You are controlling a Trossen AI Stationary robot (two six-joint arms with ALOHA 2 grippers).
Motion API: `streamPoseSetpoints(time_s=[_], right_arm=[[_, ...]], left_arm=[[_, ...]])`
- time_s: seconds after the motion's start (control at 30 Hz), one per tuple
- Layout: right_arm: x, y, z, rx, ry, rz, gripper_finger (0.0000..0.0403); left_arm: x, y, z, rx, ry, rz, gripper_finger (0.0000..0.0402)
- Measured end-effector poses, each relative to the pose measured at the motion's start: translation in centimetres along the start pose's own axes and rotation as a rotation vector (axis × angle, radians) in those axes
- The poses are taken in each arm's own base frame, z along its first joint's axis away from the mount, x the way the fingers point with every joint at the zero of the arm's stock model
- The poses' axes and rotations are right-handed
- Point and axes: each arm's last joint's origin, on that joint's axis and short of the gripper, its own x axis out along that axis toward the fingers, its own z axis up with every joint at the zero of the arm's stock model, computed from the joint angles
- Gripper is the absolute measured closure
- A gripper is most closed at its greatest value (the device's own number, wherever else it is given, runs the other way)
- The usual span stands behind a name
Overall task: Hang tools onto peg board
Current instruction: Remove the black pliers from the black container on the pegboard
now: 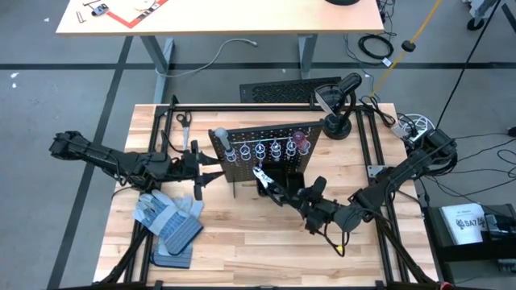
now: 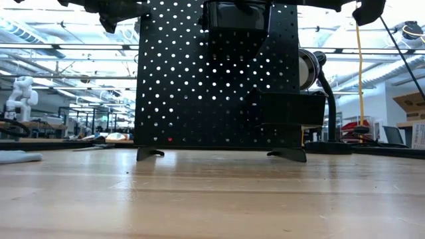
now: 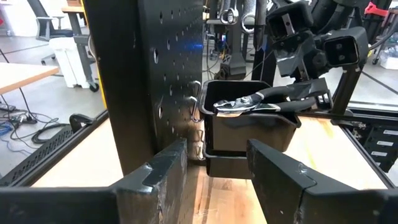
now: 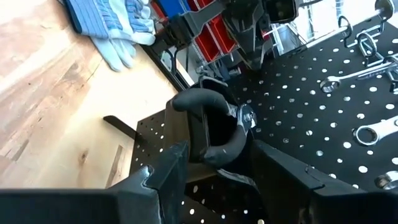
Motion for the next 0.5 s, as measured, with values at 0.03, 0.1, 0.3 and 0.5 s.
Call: streamPoseSetpoints(time_s=[0.03, 0.1, 0.3, 0.5], right_arm=[[0.1, 0.0, -0.1, 0.001, -0.001, 0.002, 0.0232], [0.3, -0.1, -0.2, 0.003, -0.002, 0.006, 0.0232], [0.8, -0.4, -0.4, 0.013, 0.012, -0.006, 0.0232], [1.2, -0.5, -0.5, 0.045, -0.019, 0.028, 0.0232]], left_arm=[[0.0, 0.0, 0.0, 0.000, 0.000, 0.000, 0.0227], [0.0, 0.0, 0.0, 0.000, 0.000, 0.000, 0.0227], [0.0, 0.0, 0.0, 0.000, 0.000, 0.000, 0.0227], [0.0, 0.0, 0.0, 0.000, 0.000, 0.006, 0.0227]])
